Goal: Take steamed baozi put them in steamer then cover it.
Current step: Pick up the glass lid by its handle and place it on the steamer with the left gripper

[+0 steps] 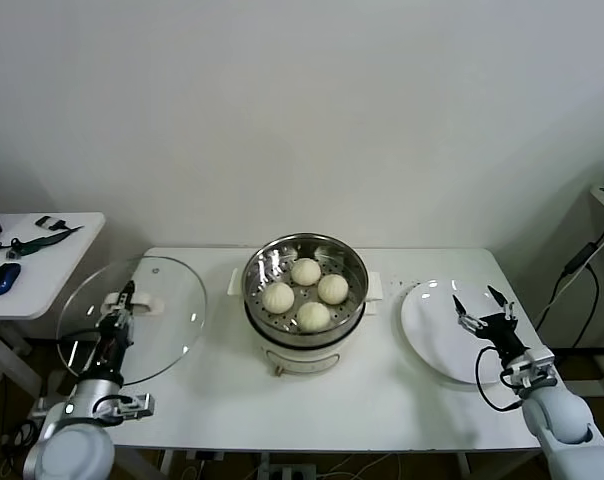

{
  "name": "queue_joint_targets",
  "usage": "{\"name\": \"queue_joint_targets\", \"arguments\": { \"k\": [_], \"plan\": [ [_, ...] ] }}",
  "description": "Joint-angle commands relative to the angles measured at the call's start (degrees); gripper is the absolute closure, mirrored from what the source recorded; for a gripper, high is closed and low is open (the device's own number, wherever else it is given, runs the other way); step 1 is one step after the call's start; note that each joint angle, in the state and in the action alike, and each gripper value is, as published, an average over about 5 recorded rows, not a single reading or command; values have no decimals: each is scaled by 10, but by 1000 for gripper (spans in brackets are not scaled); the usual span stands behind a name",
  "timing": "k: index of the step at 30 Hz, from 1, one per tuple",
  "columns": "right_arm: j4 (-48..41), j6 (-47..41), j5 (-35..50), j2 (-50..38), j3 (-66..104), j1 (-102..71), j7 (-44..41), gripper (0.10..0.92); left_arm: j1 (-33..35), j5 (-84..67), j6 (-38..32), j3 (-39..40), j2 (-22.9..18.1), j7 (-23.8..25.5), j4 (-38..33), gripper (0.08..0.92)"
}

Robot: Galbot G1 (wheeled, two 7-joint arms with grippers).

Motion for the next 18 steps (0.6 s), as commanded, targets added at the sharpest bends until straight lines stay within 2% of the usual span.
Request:
{"name": "queue_joint_targets", "arguments": {
  "k": [1, 5, 8, 14, 18],
  "plan": [
    [-8, 3, -11, 2, -8, 9, 0, 203, -58, -51, 209, 152, 134, 41, -112, 851],
    [-19, 5, -20, 3, -16, 20, -1, 203, -122, -53, 257, 251, 150, 75, -105, 851],
    [-24, 6, -23, 7, -19, 28, -1, 203, -175, -42, 292, 328, 140, 105, -93, 851],
    [-29, 8, -26, 15, -14, 29, -1, 203, -280, -21, 336, 414, 74, 175, -48, 851],
    [-31, 10, -30, 18, -3, 24, -2, 203, -327, 7, 352, 461, 31, 210, -32, 851]
  ]
}}
